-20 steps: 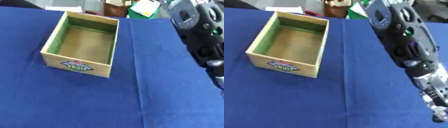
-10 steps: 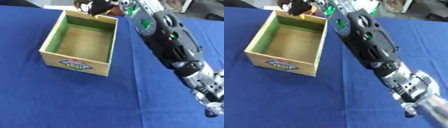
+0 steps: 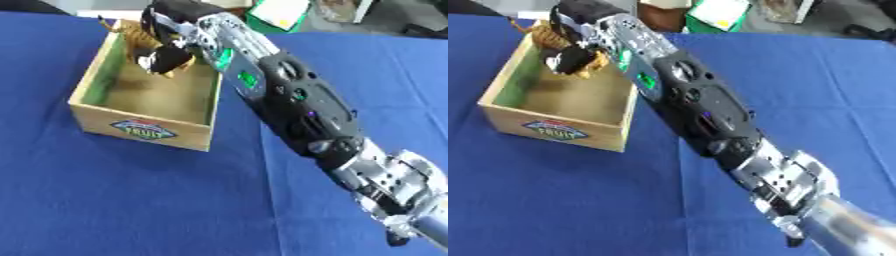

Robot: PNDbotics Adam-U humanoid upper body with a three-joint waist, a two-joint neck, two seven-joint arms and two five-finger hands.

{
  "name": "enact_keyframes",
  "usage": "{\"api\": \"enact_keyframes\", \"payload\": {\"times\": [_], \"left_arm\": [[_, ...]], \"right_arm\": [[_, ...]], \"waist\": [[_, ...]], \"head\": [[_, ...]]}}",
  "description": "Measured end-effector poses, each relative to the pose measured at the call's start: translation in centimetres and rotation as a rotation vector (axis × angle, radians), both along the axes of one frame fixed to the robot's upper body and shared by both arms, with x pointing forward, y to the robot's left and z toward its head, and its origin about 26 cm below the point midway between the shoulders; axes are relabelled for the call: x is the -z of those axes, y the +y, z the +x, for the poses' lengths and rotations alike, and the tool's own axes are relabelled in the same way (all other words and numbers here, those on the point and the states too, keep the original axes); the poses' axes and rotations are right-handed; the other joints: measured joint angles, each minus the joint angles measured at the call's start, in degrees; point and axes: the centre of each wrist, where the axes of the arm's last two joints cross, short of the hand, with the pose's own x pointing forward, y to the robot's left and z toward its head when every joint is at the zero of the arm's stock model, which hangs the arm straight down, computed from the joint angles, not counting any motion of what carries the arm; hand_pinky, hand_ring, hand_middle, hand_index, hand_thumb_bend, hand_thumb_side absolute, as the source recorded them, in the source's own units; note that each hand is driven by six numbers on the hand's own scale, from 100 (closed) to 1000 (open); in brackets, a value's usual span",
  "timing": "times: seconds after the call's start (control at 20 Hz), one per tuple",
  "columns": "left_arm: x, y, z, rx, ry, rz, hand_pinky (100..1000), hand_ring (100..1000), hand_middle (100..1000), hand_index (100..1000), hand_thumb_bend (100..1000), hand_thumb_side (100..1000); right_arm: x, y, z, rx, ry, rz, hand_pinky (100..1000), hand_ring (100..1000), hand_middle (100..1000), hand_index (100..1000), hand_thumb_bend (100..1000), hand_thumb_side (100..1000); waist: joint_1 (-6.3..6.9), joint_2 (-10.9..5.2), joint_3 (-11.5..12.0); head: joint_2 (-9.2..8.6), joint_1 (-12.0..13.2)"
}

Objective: Pick up objects on the table and place them in the box.

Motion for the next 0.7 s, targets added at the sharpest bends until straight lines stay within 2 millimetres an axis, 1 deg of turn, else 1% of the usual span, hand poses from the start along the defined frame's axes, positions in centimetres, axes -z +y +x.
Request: {"api": "enact_keyframes", "payload": {"times": [0.3,0.35,0.4,0.45,0.5,0.55,0.6,0.65,0.7], "left_arm": [[0.0,-0.1,0.0,0.008,0.003,0.003,581,600,564,774,100,710],[0.0,-0.1,0.0,0.008,0.004,0.003,581,599,564,774,100,709],[0.0,-0.1,0.0,0.008,0.004,0.003,581,599,564,774,100,709],[0.0,-0.1,0.0,0.008,0.005,0.004,582,600,564,774,100,709],[0.0,-0.1,0.0,0.009,0.005,0.004,582,599,564,774,100,709],[0.0,-0.1,0.0,0.009,0.005,0.004,582,599,564,774,100,709],[0.0,-0.1,0.0,0.009,0.005,0.004,582,599,564,774,100,709],[0.0,-0.1,0.0,0.009,0.005,0.004,582,599,564,774,100,710],[0.0,-0.1,0.0,0.009,0.006,0.003,582,599,564,774,100,710]], "right_arm": [[1.9,-0.1,1.4,0.011,0.087,-0.096,697,657,482,497,100,465],[2.0,-0.1,1.6,0.009,0.101,-0.109,713,686,528,551,100,477],[1.9,-0.1,1.8,0.007,0.112,-0.122,716,689,537,561,100,481],[1.8,-0.1,1.9,0.002,0.122,-0.135,732,716,598,629,100,524],[1.8,-0.1,1.9,-0.004,0.132,-0.149,734,722,613,641,100,532],[1.7,-0.1,2.0,-0.01,0.143,-0.165,749,746,684,704,100,574],[1.7,-0.1,2.0,-0.015,0.152,-0.18,753,752,701,722,100,586],[1.6,-0.1,2.0,-0.02,0.16,-0.194,767,779,760,787,100,607],[1.4,-0.2,2.1,-0.021,0.167,-0.206,781,805,799,823,100,592]], "waist": [[-0.23,0.16,0.29],[-0.23,0.19,0.29],[-0.23,0.2,0.3],[-0.23,0.21,0.31],[-0.23,0.25,0.31],[-0.23,0.28,0.32],[-0.23,0.29,0.31],[-0.23,0.31,0.31],[-0.23,0.32,0.29]], "head": [[0.01,-0.48],[0.02,-0.5],[0.02,-0.52],[0.04,-0.54],[0.17,-0.58],[0.35,-0.67],[0.49,-0.77],[0.53,-0.85],[0.57,-0.92]]}}
